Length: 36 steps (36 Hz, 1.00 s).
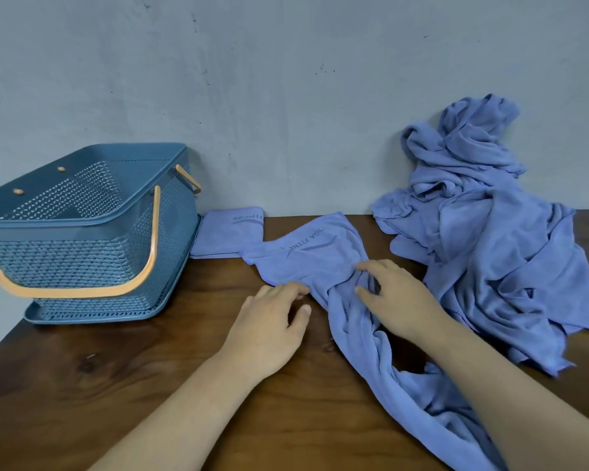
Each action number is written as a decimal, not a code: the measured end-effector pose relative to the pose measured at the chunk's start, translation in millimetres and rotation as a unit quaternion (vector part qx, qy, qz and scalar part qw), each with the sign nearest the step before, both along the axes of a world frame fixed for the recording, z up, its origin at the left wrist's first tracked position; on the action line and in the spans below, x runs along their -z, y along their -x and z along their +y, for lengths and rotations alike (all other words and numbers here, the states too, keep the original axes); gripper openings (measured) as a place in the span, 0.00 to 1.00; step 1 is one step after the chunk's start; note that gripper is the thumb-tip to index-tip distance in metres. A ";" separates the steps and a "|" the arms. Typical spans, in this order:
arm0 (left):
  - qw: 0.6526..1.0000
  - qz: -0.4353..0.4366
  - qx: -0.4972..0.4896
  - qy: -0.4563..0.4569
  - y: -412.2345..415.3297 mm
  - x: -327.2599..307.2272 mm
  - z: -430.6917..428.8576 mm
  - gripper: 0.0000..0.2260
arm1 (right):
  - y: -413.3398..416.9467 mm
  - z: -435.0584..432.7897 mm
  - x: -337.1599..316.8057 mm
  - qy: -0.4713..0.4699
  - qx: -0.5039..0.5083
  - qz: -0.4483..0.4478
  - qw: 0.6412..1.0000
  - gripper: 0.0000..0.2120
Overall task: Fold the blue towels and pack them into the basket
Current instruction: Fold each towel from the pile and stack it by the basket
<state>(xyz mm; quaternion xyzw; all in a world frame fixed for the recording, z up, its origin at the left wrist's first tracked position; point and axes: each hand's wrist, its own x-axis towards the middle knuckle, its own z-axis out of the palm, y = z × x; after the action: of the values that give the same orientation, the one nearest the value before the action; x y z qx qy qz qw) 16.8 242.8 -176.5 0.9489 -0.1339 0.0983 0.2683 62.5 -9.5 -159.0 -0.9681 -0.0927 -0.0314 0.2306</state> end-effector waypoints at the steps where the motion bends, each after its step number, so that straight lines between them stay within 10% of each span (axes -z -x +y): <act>1: 1.000 0.009 0.004 -0.006 0.1 0.8 -1.1 0.17 | 3.2 -2.4 1.9 0.016 -0.002 -0.004 1.000 0.19; 7: 0.998 0.045 0.012 -0.037 1.2 3.6 -8.5 0.26 | 12.7 -2.6 -2.2 0.018 0.009 -0.023 1.000 0.03; 17: 0.996 -0.017 -0.079 -0.036 -14.3 1.2 -22.7 0.26 | -106.1 -7.5 -19.2 0.169 -0.006 -0.106 0.980 0.20; 36: 0.986 0.087 -0.049 -0.135 -23.6 11.5 -23.4 0.33 | -196.8 -59.3 13.8 0.029 0.130 0.028 0.991 0.31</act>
<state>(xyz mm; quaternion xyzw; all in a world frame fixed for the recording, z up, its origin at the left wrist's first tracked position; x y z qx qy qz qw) 40.4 219.4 -188.0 0.9867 -0.0759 0.0096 0.1432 259.3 -68.8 -172.8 -0.9788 0.0391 -0.0316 0.1986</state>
